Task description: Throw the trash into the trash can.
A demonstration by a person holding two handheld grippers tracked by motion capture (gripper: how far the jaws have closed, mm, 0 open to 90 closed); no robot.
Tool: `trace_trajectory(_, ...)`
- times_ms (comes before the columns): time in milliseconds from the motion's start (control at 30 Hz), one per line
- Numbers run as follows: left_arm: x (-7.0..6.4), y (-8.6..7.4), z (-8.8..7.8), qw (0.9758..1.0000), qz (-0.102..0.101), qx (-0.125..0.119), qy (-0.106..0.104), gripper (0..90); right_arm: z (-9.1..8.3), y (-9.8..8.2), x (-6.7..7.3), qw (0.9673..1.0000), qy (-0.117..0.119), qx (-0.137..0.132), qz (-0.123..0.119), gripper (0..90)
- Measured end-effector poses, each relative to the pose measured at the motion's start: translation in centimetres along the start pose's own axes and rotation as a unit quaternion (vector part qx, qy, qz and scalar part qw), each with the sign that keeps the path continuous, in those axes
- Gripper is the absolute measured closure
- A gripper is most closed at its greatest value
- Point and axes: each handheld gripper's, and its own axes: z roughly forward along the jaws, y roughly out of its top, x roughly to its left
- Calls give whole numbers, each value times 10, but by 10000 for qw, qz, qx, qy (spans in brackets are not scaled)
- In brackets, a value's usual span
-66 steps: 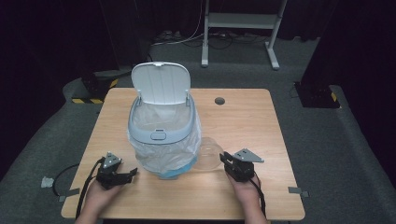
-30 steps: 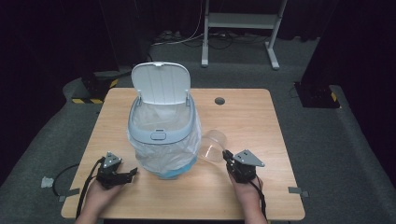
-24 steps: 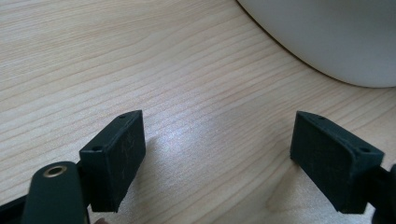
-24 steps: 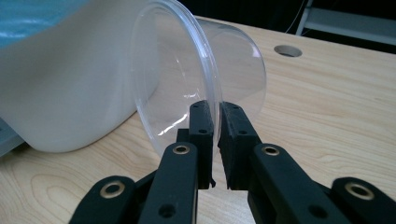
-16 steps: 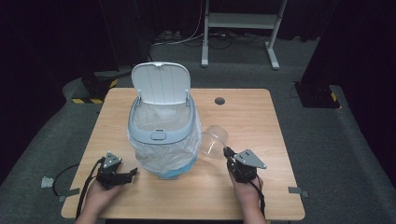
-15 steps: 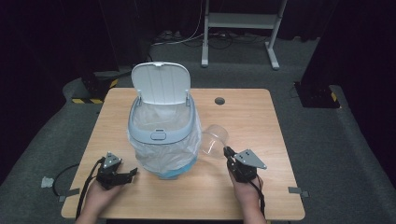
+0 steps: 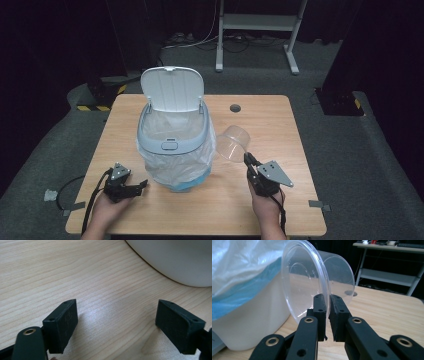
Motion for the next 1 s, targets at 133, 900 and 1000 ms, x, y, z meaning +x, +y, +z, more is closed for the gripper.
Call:
trace_trajectory(133,0,-1,0,10000,10,-9,-5,185,-7,9,1,9998,-40,-207,-3,837)
trace_trajectory(900,-1,-1,0,10000,45,-29,-42,185,-43,59,12,9920,-193,-1244,-8,837)
trace_trajectory(1000,-1,-1,0,10000,46,-28,-42,185,-47,65,16,9901,-193,-1390,-21,837)
